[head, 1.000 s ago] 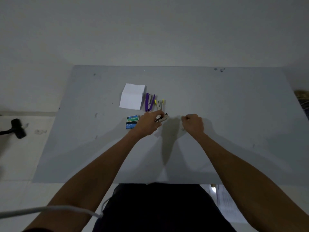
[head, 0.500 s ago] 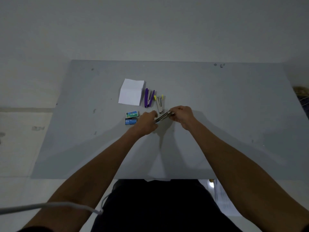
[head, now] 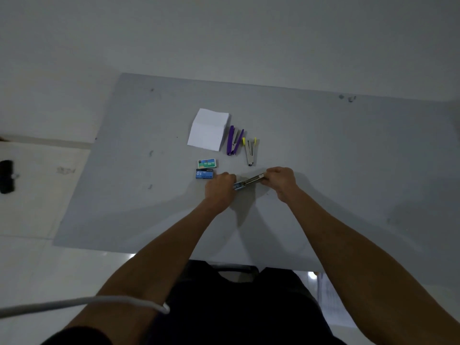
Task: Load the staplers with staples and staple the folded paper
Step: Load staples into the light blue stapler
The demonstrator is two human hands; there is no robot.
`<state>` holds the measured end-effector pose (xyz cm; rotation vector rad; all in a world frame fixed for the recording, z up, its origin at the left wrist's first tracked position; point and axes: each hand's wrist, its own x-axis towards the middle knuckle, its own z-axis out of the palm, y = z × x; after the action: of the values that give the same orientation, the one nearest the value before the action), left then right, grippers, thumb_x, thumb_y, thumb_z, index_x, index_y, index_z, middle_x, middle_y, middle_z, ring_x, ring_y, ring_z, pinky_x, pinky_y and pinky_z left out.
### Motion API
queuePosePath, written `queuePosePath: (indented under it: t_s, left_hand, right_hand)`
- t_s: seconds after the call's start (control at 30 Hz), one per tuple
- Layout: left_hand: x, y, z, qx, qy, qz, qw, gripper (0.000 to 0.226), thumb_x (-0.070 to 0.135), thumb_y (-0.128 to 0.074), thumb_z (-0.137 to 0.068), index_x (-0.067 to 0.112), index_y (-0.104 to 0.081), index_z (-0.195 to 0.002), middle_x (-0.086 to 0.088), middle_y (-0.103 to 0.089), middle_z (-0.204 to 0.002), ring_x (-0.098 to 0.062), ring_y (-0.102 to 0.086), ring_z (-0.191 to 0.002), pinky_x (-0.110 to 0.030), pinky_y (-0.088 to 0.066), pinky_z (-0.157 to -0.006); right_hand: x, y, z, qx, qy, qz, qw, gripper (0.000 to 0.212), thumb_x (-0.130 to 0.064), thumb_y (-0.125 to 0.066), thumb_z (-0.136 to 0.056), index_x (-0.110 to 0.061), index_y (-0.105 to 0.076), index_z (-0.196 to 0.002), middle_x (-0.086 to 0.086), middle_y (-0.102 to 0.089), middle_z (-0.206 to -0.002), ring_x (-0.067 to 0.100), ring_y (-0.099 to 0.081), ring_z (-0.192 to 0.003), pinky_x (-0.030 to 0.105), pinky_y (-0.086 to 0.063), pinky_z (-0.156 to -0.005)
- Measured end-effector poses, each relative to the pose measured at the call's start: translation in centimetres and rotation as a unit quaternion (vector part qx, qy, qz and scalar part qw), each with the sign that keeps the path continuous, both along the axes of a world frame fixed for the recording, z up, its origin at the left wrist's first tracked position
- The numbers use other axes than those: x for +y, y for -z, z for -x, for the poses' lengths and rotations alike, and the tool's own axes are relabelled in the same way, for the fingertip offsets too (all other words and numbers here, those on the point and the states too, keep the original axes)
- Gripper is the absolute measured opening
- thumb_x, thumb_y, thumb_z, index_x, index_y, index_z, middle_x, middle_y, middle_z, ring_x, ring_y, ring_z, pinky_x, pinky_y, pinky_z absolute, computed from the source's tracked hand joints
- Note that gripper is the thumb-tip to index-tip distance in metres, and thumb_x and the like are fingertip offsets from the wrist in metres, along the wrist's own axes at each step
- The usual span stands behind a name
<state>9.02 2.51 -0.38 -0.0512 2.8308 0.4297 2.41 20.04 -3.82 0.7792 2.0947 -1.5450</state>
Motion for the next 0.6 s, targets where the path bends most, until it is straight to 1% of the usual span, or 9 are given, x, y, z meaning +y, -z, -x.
queuePosePath:
  t_s: [0.03, 0.13, 0.23, 0.3, 0.37, 0.43, 0.47, 0.53, 0.6]
  left_hand:
    - [0.2, 0.1, -0.1, 0.002, 0.001, 0.0, 1.0, 0.018, 0.022, -0.059, -0.089, 0.013, -0.063, -0.104, -0.009, -0.062, -0.104, -0.026, -0.062, -0.094, -0.032, -0.042, -0.066]
    - [-0.1, 0.4, -0.1, 0.006, -0.002, -0.007, 1.0, 0.022, 0.028, -0.06, -0.089, 0.013, -0.06, -0.106, -0.009, -0.061, -0.106, -0.027, -0.061, -0.096, -0.033, -0.045, -0.069]
    - [-1.0, 0.3, -0.4, 0.015, -0.015, -0.04, 0.999, 0.043, 0.044, -0.063, -0.084, 0.013, -0.057, -0.113, -0.008, -0.059, -0.112, -0.025, -0.058, -0.102, -0.036, -0.049, -0.078]
    - [-2.3, 0.1, -0.6, 0.049, -0.046, -0.062, 0.996, 0.048, 0.05, -0.06, -0.084, 0.013, -0.056, -0.116, -0.007, -0.059, -0.115, -0.025, -0.057, -0.104, -0.04, -0.052, -0.084]
    - [-4.0, 0.1, -0.8, 0.088, -0.065, -0.048, 0.993, 0.041, 0.041, -0.056, -0.086, 0.012, -0.055, -0.115, -0.009, -0.058, -0.117, -0.027, -0.056, -0.104, -0.04, -0.052, -0.083]
    - [-5.9, 0.3, -0.7, 0.093, -0.052, -0.007, 0.994, 0.037, 0.026, -0.055, -0.087, 0.009, -0.053, -0.119, -0.013, -0.054, -0.121, -0.03, -0.054, -0.106, -0.041, -0.05, -0.082]
    - [-6.7, 0.4, -0.7, 0.083, -0.035, 0.015, 0.996, 0.038, 0.021, -0.055, -0.088, 0.009, -0.051, -0.123, -0.014, -0.052, -0.124, -0.031, -0.053, -0.108, -0.041, -0.049, -0.083]
    - [-7.8, 0.8, -0.7, 0.061, 0.0, 0.048, 0.997, 0.042, 0.016, -0.053, -0.09, 0.012, -0.047, -0.132, -0.015, -0.049, -0.13, -0.031, -0.051, -0.112, -0.041, -0.049, -0.087]
    - [-8.1, 1.2, -0.7, 0.048, 0.027, 0.062, 0.997, 0.047, 0.013, -0.053, -0.091, 0.016, -0.044, -0.137, -0.015, -0.046, -0.133, -0.032, -0.051, -0.114, -0.043, -0.048, -0.09]
  right_hand:
    - [0.0, -0.5, -0.2, 0.001, -0.001, -0.006, 1.0, 0.016, -0.012, -0.073, -0.054, -0.021, -0.064, -0.064, 0.012, -0.069, -0.086, 0.033, -0.069, -0.091, 0.048, -0.056, -0.088]
    - [-0.1, -1.3, -0.3, -0.006, -0.015, 0.003, 1.0, 0.013, -0.007, -0.071, -0.064, -0.018, -0.065, -0.067, 0.017, -0.07, -0.094, 0.029, -0.068, -0.092, 0.047, -0.056, -0.088]
    - [0.1, -1.6, -0.1, -0.011, -0.024, -0.019, 0.999, 0.01, -0.009, -0.069, -0.063, -0.017, -0.065, -0.065, 0.013, -0.07, -0.087, 0.028, -0.068, -0.089, 0.048, -0.056, -0.087]
    - [0.1, -2.1, -0.1, -0.008, -0.018, -0.035, 0.999, 0.004, -0.011, -0.066, -0.065, -0.015, -0.065, -0.065, 0.012, -0.068, -0.079, 0.027, -0.068, -0.082, 0.048, -0.057, -0.084]
    - [0.1, -3.3, -0.3, 0.006, 0.003, -0.063, 0.998, 0.007, -0.012, -0.061, -0.073, -0.012, -0.063, -0.066, 0.012, -0.065, -0.07, 0.028, -0.065, -0.072, 0.042, -0.059, -0.078]
    - [-0.1, -3.8, -0.4, 0.022, 0.013, -0.078, 0.997, 0.012, -0.01, -0.055, -0.081, -0.01, -0.064, -0.073, 0.011, -0.062, -0.071, 0.025, -0.06, -0.068, 0.035, -0.053, -0.068]
    - [-0.1, -3.9, -0.3, 0.031, 0.012, -0.084, 0.996, 0.013, -0.011, -0.052, -0.082, -0.009, -0.065, -0.079, 0.011, -0.062, -0.073, 0.025, -0.059, -0.068, 0.034, -0.051, -0.066]
    - [-0.2, -3.7, -0.1, 0.04, 0.008, -0.095, 0.995, 0.018, -0.012, -0.05, -0.084, -0.007, -0.067, -0.086, 0.013, -0.064, -0.08, 0.025, -0.059, -0.07, 0.036, -0.052, -0.067]
    - [-0.5, -3.9, 0.1, 0.044, 0.002, -0.098, 0.994, 0.021, -0.013, -0.049, -0.084, -0.007, -0.068, -0.089, 0.014, -0.066, -0.083, 0.025, -0.061, -0.071, 0.037, -0.053, -0.067]
